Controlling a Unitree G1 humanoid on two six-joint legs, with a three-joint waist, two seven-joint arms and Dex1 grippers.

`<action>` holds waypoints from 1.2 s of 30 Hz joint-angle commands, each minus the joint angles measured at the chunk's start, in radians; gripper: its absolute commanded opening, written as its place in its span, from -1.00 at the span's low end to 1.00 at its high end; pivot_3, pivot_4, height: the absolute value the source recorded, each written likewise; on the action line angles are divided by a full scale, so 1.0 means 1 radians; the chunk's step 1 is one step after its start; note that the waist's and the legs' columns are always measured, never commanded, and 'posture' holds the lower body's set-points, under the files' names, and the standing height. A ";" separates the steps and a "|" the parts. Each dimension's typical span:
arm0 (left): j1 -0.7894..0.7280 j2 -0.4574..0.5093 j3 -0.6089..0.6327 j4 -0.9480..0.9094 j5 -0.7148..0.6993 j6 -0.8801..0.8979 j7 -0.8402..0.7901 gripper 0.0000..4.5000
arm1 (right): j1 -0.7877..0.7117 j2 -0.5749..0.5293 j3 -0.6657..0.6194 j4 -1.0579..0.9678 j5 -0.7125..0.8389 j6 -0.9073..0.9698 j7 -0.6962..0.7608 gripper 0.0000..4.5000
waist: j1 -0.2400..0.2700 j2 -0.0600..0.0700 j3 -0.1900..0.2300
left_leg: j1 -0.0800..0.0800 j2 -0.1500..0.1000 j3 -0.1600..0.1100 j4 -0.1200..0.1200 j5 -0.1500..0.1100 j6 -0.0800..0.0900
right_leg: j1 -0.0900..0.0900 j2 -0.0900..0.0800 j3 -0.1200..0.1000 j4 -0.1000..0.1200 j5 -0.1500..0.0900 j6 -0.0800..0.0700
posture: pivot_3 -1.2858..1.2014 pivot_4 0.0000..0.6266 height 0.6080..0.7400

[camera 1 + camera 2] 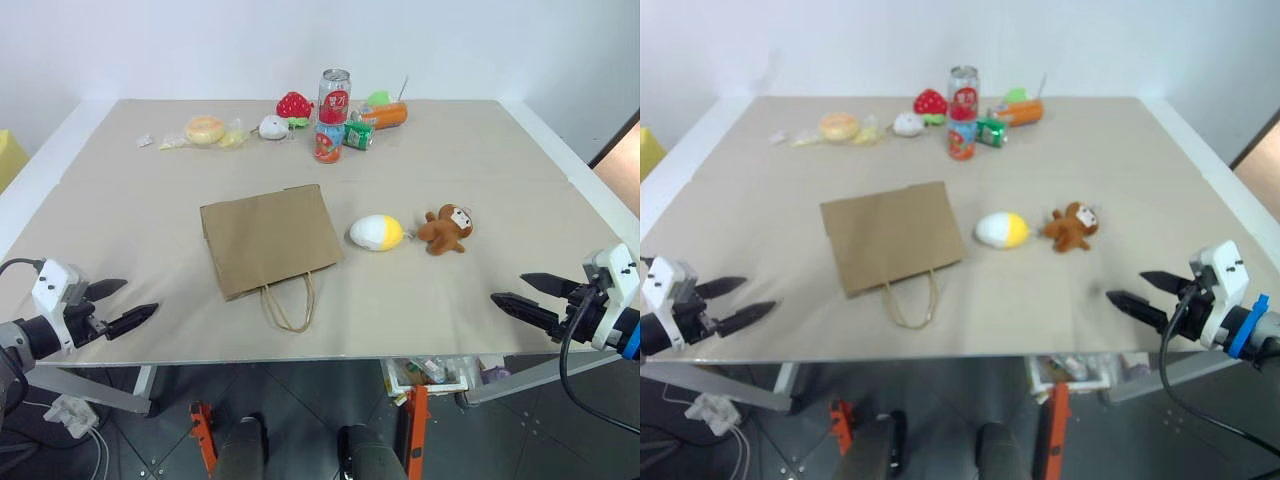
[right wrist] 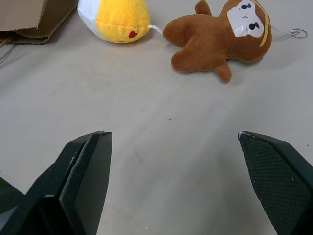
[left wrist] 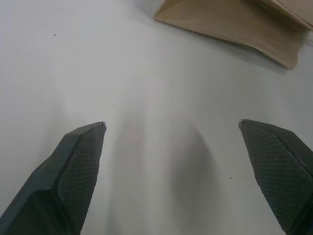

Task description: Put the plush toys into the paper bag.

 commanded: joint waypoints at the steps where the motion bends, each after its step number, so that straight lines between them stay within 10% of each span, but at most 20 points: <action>1: -0.021 0.020 0.036 -0.040 -0.037 -0.003 -0.042 1.00 | -0.016 0.004 -0.032 -0.035 0.019 0.000 -0.004 0.97 | 0.000 0.000 0.000 | 0.000 0.000 0.000 0.000 0.000 0.000 | 0.000 0.000 0.000 0.000 0.000 0.000 | 0.03 -0.52 1.00; 12: -0.210 0.024 -0.237 -0.192 0.117 -0.429 -0.339 1.00 | -0.131 -0.027 0.160 -0.366 0.157 0.129 0.050 0.97 | 0.000 0.000 0.000 | 0.000 0.001 0.001 0.001 0.000 0.000 | 0.000 0.000 0.000 0.000 0.001 -0.001 | 0.03 -0.52 1.00; 21: -0.487 -0.163 -0.508 -0.067 0.249 -0.636 -0.392 1.00 | -0.244 0.007 0.304 -0.455 0.153 0.146 0.010 0.97 | 0.003 -0.001 0.000 | -0.003 0.001 0.001 0.007 0.000 0.004 | 0.001 0.001 0.001 0.000 0.002 0.003 | 0.03 -0.52 1.00; 36: -0.607 -0.244 -0.620 0.156 0.345 -0.821 -0.388 1.00 | -0.206 0.046 0.278 -0.525 0.192 0.168 -0.083 0.97 | 0.002 -0.001 0.000 | -0.002 0.002 0.001 0.012 0.000 0.005 | 0.004 0.003 0.002 0.001 0.004 0.004 | 0.03 -0.52 1.00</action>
